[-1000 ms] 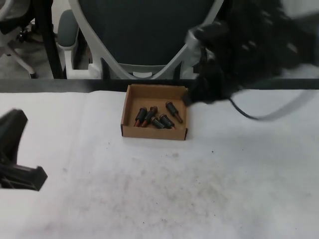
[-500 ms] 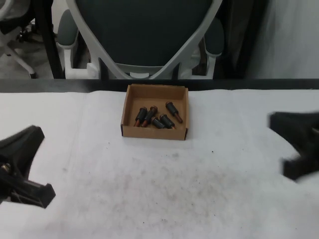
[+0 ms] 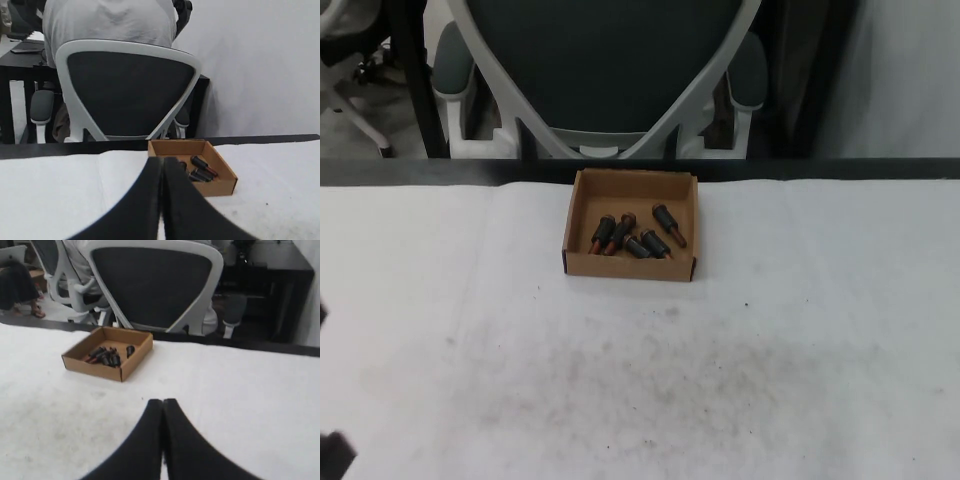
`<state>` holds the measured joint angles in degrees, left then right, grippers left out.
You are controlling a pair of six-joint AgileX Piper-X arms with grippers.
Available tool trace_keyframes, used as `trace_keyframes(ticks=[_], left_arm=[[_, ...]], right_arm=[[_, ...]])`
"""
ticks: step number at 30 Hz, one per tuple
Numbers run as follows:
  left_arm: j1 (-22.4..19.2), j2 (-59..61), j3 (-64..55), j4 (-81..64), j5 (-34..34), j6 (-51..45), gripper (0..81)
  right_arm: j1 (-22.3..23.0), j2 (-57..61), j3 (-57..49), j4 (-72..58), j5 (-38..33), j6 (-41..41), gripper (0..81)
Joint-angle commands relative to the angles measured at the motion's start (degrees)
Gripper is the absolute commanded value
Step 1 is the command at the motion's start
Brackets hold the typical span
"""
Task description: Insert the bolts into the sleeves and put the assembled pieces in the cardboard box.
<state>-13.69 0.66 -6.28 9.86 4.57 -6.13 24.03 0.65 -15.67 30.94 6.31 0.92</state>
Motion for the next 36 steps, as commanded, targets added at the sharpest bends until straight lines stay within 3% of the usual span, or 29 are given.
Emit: trace_keyframes(ticks=[1,4,10,25,36], left_arm=[[-0.28,-0.66,-1.51,3.41,-0.83,-0.21,0.8],[-0.4,-0.66,-4.58,9.09,-2.75,1.11,0.8],[-0.4,-0.66,-4.39,10.71,-13.65,3.15,0.8],[-0.22,-0.66,1.74,21.61,-13.95,3.15,0.8],[-0.22,-0.66,3.78,21.25,-13.95,3.06,0.8]], right_arm=[[-0.14,-0.65,-1.0,6.56,0.75,2.5,0.3],[-0.14,-0.65,-0.81,6.88,0.7,2.61,0.3],[-0.14,-0.65,0.85,3.57,9.84,2.36,0.3],[-0.14,-0.65,12.4,1.77,9.26,0.36,0.3],[-0.14,-0.65,14.65,1.77,9.24,4.77,0.3]])
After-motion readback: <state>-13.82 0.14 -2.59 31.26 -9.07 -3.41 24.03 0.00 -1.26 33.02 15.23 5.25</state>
